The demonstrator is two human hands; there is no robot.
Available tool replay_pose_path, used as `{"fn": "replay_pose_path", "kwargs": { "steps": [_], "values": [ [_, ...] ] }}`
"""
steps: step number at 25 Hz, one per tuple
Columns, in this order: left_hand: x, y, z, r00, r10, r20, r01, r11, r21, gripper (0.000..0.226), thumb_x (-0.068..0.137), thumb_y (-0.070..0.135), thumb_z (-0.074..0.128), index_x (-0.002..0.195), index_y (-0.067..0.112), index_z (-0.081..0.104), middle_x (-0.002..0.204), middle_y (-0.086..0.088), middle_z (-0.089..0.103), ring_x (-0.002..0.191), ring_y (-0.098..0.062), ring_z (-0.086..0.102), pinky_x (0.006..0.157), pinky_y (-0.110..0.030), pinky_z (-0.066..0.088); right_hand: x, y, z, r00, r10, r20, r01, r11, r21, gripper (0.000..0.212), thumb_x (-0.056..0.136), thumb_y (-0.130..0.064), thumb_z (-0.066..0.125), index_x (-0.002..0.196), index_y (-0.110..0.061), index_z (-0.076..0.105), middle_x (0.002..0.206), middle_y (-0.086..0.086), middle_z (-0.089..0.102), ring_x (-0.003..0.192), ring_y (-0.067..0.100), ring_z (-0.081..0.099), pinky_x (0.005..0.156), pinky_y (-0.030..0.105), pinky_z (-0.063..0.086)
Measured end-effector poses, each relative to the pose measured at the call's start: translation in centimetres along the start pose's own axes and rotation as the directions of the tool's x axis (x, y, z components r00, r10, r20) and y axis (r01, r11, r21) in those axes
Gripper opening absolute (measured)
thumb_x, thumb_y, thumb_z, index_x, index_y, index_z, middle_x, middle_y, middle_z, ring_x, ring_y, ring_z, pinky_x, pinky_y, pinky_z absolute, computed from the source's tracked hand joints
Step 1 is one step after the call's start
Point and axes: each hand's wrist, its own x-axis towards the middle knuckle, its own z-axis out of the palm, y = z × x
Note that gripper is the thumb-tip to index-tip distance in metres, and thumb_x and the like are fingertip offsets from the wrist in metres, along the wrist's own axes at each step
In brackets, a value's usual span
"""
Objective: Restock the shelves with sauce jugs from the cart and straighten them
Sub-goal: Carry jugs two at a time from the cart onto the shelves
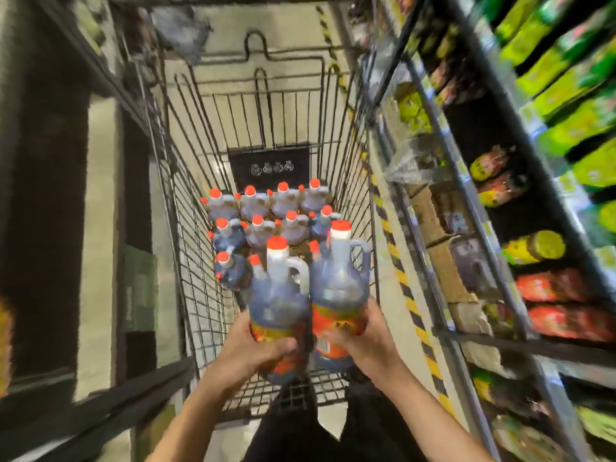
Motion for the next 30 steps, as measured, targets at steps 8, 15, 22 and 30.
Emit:
{"fn": "replay_pose_path", "kwargs": {
  "steps": [8, 15, 22, 30],
  "values": [
    [-7.5, 8.1, 9.2, 0.956, 0.221, 0.191, -0.246, 0.962, 0.117, 0.091, 0.038, 0.028, 0.091, 0.119, 0.011, 0.054, 0.094, 0.002, 0.079, 0.079, -0.008, 0.074, 0.065, -0.022, 0.056, -11.6, -7.8, -4.1, 0.953, -0.186, -0.240, 0.225, 0.963, 0.149, 0.083, 0.052, -0.024, 0.085, 0.128, -0.009, 0.056, 0.110, 0.012, 0.077, 0.096, 0.029, 0.075, 0.073, 0.031, 0.060],
    [-9.5, 9.7, 20.6, 0.843, 0.310, 0.439, -0.415, 0.895, 0.164, 0.091, 0.043, 0.024, 0.091, 0.125, 0.017, 0.051, 0.106, 0.010, 0.077, 0.086, -0.005, 0.073, 0.069, -0.020, 0.056, -22.2, -8.9, -11.0, 0.825, -0.266, -0.499, 0.403, 0.896, 0.188, 0.083, 0.045, -0.025, 0.084, 0.122, -0.009, 0.055, 0.097, 0.004, 0.080, 0.082, 0.015, 0.077, 0.065, 0.023, 0.058],
    [-14.6, 6.1, 35.5, 0.687, 0.270, 0.675, -0.518, 0.833, 0.193, 0.084, 0.044, 0.018, 0.092, 0.119, 0.014, 0.055, 0.101, 0.003, 0.079, 0.083, -0.014, 0.075, 0.067, -0.023, 0.058, -34.8, -5.6, -19.7, 0.590, -0.240, -0.771, 0.488, 0.867, 0.103, 0.083, 0.044, -0.033, 0.085, 0.120, -0.011, 0.059, 0.096, -0.002, 0.080, 0.081, 0.013, 0.077, 0.064, 0.021, 0.057],
    [-21.9, -1.0, 48.2, 0.485, 0.124, 0.866, -0.554, 0.810, 0.195, 0.086, 0.051, 0.005, 0.090, 0.127, 0.012, 0.050, 0.105, 0.000, 0.078, 0.087, -0.015, 0.076, 0.068, -0.024, 0.058, -47.9, 0.4, -25.9, 0.341, -0.166, -0.925, 0.555, 0.830, 0.056, 0.080, 0.043, -0.038, 0.084, 0.116, -0.014, 0.060, 0.093, -0.004, 0.080, 0.080, 0.013, 0.077, 0.065, 0.023, 0.058]
  ]
}}
